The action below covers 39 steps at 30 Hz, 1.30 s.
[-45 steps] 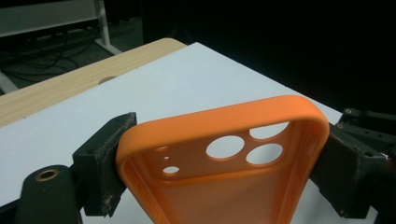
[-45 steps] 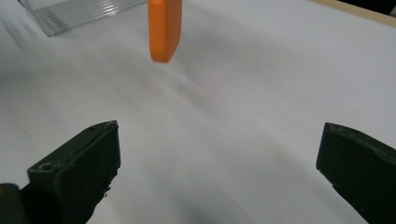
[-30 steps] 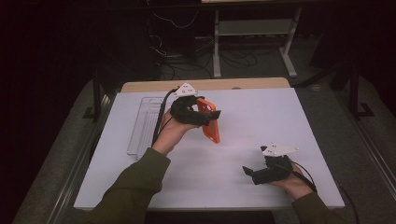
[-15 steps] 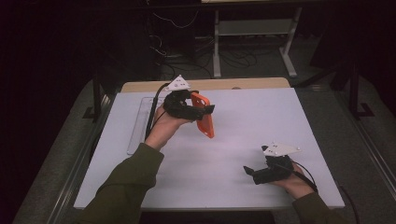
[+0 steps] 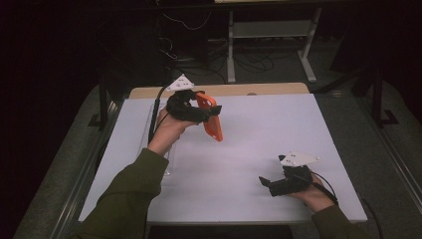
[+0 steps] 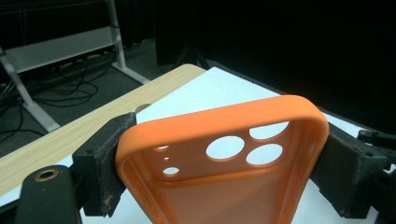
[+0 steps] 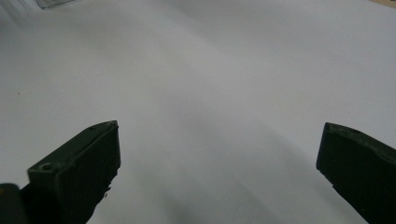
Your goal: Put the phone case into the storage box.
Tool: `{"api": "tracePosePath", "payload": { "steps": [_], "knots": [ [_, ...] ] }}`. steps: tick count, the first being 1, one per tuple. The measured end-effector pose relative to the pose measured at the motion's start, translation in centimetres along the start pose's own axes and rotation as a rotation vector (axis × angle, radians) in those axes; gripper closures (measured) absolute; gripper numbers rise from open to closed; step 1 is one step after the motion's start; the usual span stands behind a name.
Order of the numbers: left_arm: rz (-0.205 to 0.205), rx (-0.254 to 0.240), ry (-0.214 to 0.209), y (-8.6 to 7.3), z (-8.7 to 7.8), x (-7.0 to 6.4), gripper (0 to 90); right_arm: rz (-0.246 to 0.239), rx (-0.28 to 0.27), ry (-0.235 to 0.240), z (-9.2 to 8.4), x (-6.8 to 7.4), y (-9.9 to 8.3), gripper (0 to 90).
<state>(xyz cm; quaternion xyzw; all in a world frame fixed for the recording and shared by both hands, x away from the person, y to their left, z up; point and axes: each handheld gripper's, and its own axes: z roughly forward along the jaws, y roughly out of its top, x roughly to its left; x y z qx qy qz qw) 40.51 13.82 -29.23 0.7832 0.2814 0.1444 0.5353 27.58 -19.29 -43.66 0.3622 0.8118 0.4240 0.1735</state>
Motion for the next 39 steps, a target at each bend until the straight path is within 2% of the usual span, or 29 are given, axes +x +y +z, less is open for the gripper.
{"api": "tracePosePath", "payload": {
  "steps": [18, 26, 29, 31, 32, 39],
  "knots": [
    [0.046, -0.033, 0.068, 2.2, -1.8, 1.5, 15.0, 0.005, -0.013, -0.011, -0.1, 0.0, 0.1, 0.0],
    [0.034, -0.056, 0.106, 2.9, -2.6, 2.3, 15.0, -0.003, -0.018, -0.017, -0.1, -0.2, 0.1, 0.0],
    [0.035, -0.056, 0.122, 3.0, -2.9, 2.7, 15.0, -0.004, -0.018, -0.019, -0.1, -0.2, 0.1, 0.0],
    [0.050, -0.055, 0.133, 3.0, -3.0, 3.0, 15.0, -0.004, -0.017, -0.020, -0.1, -0.2, 0.1, 0.0],
    [0.043, -0.056, 0.139, 3.1, -3.1, 3.1, 15.0, -0.017, -0.024, -0.023, 0.0, -0.3, 0.1, 0.0],
    [0.037, -0.059, 0.202, 3.3, -3.7, 4.1, 15.0, -0.012, -0.025, -0.023, -0.1, -0.3, 0.1, 0.0]
  ]
}}
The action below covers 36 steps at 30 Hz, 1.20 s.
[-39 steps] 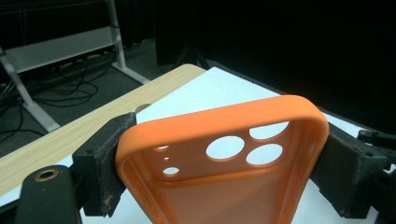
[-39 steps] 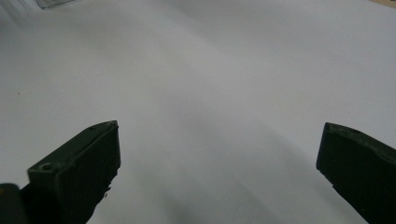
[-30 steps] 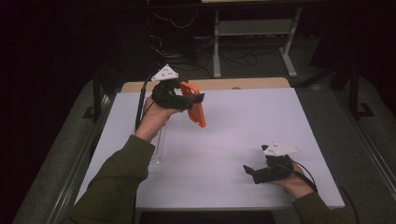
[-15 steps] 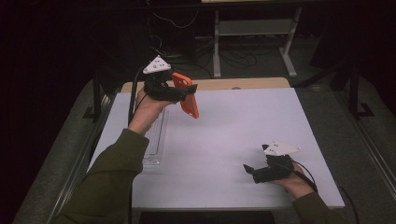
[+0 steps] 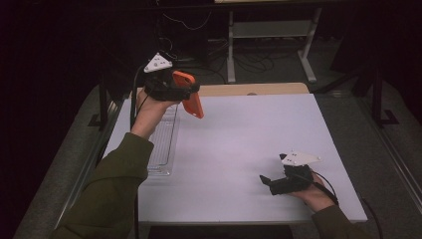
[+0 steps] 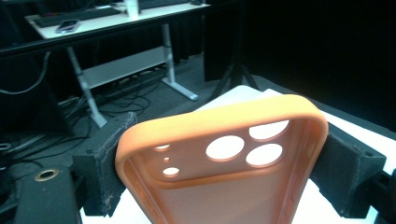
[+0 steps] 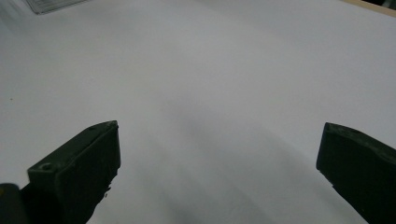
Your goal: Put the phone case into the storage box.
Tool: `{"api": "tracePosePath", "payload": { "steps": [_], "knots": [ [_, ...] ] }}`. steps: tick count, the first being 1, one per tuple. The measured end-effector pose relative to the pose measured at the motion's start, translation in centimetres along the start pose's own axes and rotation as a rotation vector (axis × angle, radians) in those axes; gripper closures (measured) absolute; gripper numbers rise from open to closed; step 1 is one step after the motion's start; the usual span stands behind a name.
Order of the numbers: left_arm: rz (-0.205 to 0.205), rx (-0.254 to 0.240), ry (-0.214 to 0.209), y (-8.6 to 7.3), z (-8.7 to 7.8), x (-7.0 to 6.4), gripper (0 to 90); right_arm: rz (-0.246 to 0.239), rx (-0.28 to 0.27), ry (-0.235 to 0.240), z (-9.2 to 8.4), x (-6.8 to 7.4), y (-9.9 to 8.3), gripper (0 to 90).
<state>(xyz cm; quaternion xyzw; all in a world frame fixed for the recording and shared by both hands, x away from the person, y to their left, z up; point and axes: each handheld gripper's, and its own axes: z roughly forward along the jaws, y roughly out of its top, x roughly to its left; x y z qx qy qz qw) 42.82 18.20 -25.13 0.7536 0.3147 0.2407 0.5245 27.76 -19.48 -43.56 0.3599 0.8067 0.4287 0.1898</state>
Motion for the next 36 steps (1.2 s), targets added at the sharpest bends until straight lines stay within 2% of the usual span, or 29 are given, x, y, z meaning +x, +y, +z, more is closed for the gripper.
{"api": "tracePosePath", "payload": {
  "steps": [4, 12, 36],
  "knots": [
    [-0.022, -0.012, 0.034, 0.1, -0.3, 0.6, 15.0, 0.000, -0.001, 0.000, -0.1, 0.0, 0.0, 0.0],
    [-0.037, -0.016, 0.101, 0.1, -0.9, 2.0, 15.0, 0.004, 0.004, -0.004, -0.1, 0.1, 0.1, 0.0],
    [-0.110, 0.025, 0.302, -0.8, -1.0, 5.3, 15.0, 0.002, 0.001, -0.002, -0.1, 0.1, 0.1, 0.0]
  ]
}}
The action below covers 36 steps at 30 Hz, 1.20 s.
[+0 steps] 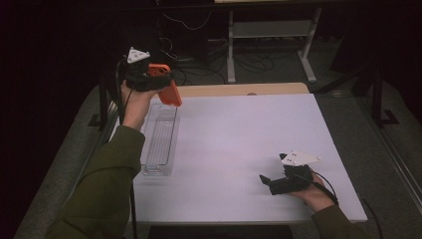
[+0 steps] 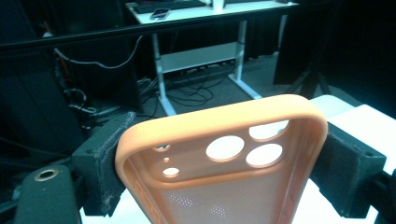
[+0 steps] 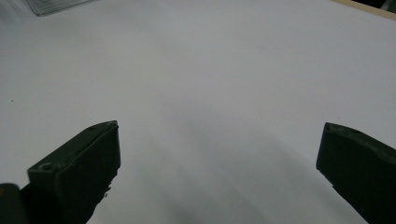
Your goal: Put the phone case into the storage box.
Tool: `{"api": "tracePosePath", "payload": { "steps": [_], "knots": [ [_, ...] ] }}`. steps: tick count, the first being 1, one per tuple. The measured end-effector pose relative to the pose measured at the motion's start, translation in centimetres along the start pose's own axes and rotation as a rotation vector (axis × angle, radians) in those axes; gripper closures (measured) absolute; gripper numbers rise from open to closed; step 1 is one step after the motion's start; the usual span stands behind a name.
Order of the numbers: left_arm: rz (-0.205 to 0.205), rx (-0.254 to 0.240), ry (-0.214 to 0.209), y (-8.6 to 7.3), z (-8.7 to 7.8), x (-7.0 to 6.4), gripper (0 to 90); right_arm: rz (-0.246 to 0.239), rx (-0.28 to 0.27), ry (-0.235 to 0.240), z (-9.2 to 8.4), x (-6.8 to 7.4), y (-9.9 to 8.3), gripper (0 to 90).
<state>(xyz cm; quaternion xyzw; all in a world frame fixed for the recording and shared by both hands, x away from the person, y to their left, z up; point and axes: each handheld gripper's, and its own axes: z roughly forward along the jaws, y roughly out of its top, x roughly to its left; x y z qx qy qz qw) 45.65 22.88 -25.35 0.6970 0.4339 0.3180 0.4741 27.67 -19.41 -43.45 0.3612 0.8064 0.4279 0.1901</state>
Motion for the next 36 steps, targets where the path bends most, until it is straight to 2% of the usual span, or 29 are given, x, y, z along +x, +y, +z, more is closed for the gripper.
{"api": "tracePosePath", "payload": {
  "steps": [5, 10, 18, 21, 25, 27, 33, 34, 36],
  "knots": [
    [-0.011, -0.001, 0.039, -0.2, 0.3, 0.5, 14.9, 0.005, 0.002, 0.001, 0.0, 0.0, 0.0, 0.0],
    [-0.001, 0.029, 0.093, -0.5, 0.8, 0.9, 14.9, 0.006, 0.003, 0.001, 0.0, 0.0, 0.0, 0.0],
    [-0.026, 0.077, 0.163, -1.4, 2.2, 1.3, 14.8, 0.000, -0.002, 0.002, -0.1, 0.0, 0.0, 0.0],
    [-0.041, 0.094, 0.181, -1.7, 2.7, 1.5, 14.7, -0.004, -0.005, 0.001, -0.1, 0.0, 0.0, 0.0],
    [-0.032, 0.112, 0.208, -2.0, 3.2, 1.6, 14.7, -0.005, -0.007, 0.004, -0.1, 0.0, 0.1, 0.0],
    [-0.041, 0.122, 0.219, -2.3, 3.5, 1.7, 14.7, -0.004, -0.007, 0.004, -0.1, 0.0, 0.1, 0.0],
    [-0.055, 0.148, 0.239, -3.3, 4.4, 1.8, 14.7, 0.001, -0.005, 0.006, -0.1, 0.1, 0.1, 0.0],
    [-0.043, 0.160, 0.243, -3.5, 4.5, 1.9, 14.6, 0.003, -0.004, 0.007, -0.1, 0.1, 0.1, 0.0],
    [-0.046, 0.174, 0.243, -3.9, 4.8, 1.9, 14.6, 0.002, -0.004, 0.006, -0.1, 0.1, 0.1, 0.0]
  ]
}}
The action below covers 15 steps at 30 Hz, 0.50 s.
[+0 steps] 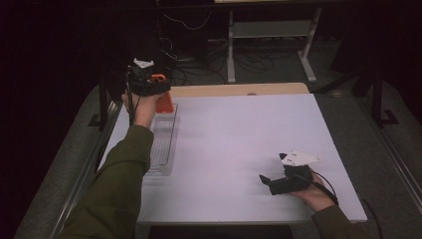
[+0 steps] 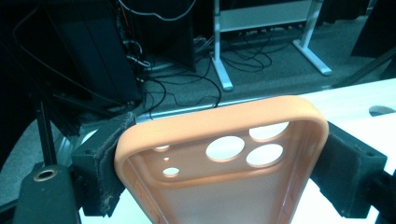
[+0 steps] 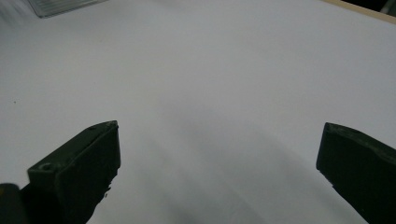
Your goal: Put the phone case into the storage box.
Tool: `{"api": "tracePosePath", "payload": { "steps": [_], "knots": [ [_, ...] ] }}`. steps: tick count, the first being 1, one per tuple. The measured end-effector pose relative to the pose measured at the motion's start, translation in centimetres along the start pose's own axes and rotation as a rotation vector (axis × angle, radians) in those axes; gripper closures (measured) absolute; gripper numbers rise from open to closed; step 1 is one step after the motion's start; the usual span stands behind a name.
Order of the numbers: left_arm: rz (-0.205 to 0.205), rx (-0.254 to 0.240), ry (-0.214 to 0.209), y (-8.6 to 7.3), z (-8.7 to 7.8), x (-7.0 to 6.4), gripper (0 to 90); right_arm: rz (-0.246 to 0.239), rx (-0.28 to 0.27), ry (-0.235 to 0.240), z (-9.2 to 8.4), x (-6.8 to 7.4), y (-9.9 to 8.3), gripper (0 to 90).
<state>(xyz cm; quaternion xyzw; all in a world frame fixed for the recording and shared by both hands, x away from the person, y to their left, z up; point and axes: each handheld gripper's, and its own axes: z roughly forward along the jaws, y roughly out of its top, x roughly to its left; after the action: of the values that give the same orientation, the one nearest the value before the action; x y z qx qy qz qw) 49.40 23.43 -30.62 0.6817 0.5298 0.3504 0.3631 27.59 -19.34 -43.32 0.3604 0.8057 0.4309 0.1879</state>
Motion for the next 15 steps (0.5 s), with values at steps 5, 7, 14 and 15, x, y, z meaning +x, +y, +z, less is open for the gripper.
{"api": "tracePosePath", "payload": {
  "steps": [5, 7, 14, 15],
  "knots": [
    [0.000, 0.020, 0.012, -0.6, 0.8, 0.0, 14.6, 0.000, -0.001, 0.001, 0.0, 0.0, 0.0, 0.0],
    [0.001, 0.030, 0.017, -0.8, 1.1, 0.1, 14.5, 0.000, -0.001, 0.002, 0.0, 0.0, 0.0, 0.0],
    [-0.003, 0.058, 0.024, -1.4, 2.4, -0.1, 14.3, 0.000, -0.002, 0.003, 0.0, 0.0, 0.0, 0.0],
    [0.009, 0.059, 0.028, -1.4, 2.6, -0.2, 14.3, 0.000, -0.001, 0.003, 0.0, 0.1, 0.1, 0.0]
  ]
}}
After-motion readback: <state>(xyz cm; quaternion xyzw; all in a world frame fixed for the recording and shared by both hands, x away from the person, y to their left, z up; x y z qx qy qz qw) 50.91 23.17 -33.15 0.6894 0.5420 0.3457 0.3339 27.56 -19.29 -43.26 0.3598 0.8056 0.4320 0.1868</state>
